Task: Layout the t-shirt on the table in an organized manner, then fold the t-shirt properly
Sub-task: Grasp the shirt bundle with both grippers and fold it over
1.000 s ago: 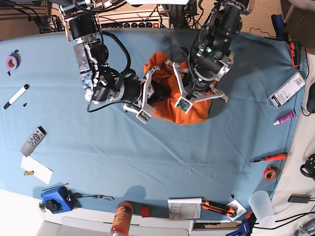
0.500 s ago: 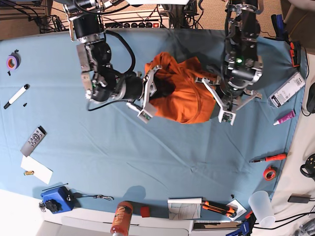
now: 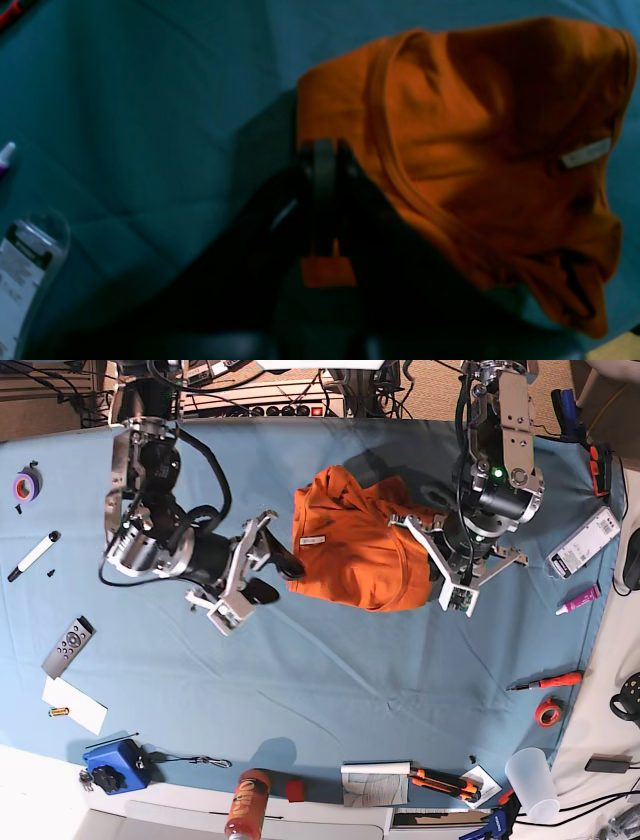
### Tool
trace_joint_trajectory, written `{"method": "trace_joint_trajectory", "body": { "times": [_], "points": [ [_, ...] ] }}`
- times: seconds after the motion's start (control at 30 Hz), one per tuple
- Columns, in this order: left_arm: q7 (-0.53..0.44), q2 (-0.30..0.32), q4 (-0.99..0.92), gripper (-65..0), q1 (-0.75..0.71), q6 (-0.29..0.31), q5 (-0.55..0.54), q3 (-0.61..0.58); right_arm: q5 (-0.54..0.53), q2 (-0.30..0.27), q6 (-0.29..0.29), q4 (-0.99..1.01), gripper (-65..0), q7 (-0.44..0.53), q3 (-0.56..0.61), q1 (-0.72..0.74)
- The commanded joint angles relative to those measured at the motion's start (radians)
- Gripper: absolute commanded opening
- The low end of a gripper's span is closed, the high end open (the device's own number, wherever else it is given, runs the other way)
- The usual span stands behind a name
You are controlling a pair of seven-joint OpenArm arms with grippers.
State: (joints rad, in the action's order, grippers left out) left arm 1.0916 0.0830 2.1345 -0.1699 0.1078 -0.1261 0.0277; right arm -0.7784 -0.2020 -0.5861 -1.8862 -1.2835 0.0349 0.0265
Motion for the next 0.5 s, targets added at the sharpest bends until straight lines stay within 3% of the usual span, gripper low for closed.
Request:
{"method": "trace_joint_trajectory", "body": {
  "times": [0.0,0.27,0.47],
  "points": [
    [-0.026,0.001,0.019,-65.0,0.005,-0.002,-0.010,0.002,0.002,-0.006,0.018,-0.016,-32.5,0.011,-0.018,0.012],
    [-0.027,0.000,0.019,-65.0,0.001,-0.003,-0.010,0.002,-0.030,-0.006,0.034,0.001,-32.5,0.018,-0.113,-0.087],
    [-0.026,0.000,0.019,-65.0,0.001,-0.003,-0.010,0.001,-0.175,0.021,-0.010,0.169,-32.5,0.009,-0.113,-0.092]
  ]
}}
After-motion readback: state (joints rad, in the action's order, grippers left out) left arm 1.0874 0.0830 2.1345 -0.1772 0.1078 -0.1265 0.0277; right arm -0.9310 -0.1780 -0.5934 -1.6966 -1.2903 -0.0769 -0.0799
